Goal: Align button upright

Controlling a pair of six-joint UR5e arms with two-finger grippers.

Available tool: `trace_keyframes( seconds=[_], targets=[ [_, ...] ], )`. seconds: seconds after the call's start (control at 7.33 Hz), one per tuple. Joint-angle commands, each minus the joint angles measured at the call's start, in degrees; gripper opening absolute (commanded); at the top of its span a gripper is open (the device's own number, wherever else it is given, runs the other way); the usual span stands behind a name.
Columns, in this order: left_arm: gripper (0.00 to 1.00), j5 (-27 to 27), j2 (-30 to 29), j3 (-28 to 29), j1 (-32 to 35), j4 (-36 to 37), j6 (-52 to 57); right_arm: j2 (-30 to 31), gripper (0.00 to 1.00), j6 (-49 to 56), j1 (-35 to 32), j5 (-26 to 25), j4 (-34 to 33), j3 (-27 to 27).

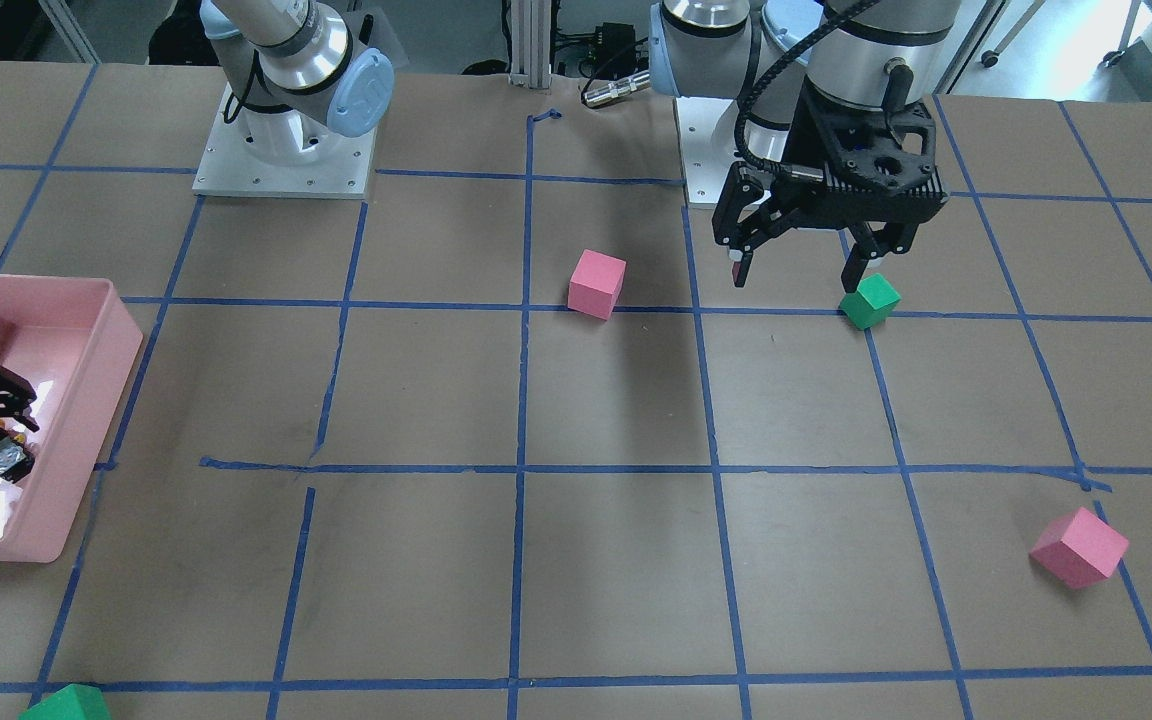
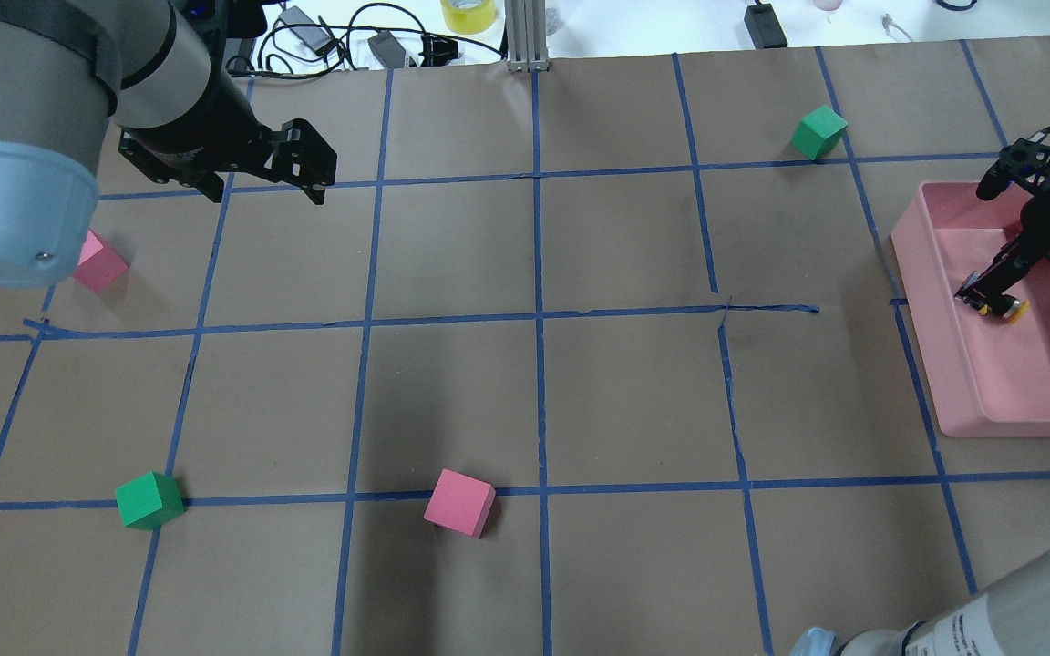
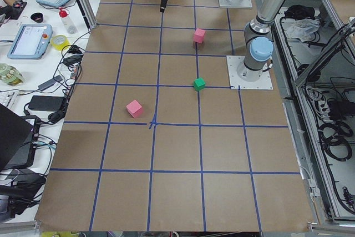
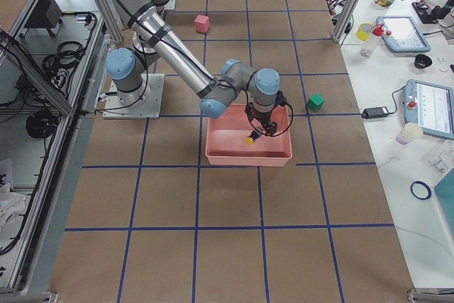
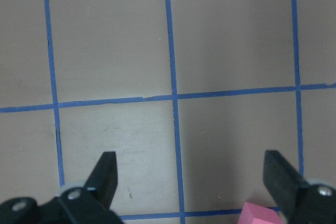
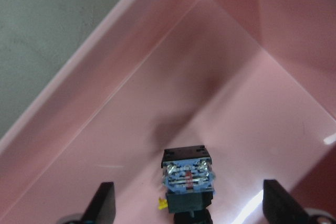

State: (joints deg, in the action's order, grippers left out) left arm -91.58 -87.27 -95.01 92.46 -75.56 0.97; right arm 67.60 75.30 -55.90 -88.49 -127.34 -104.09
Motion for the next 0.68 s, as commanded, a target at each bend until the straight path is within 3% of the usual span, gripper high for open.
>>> trace_keyframes(
  seconds=[0.0,0.55],
  targets=[
    [1.0,0.0,0.0,0.0,0.09,-0.02,0.0,0.42,1.0,-0.07,0.0,-0.37,1.65,-0.15],
    [1.0,0.0,0.0,0.0,0.0,0.06,0.0,0.34,1.0,0.63,0.26,-3.08,1.92,-0.15]
  ],
)
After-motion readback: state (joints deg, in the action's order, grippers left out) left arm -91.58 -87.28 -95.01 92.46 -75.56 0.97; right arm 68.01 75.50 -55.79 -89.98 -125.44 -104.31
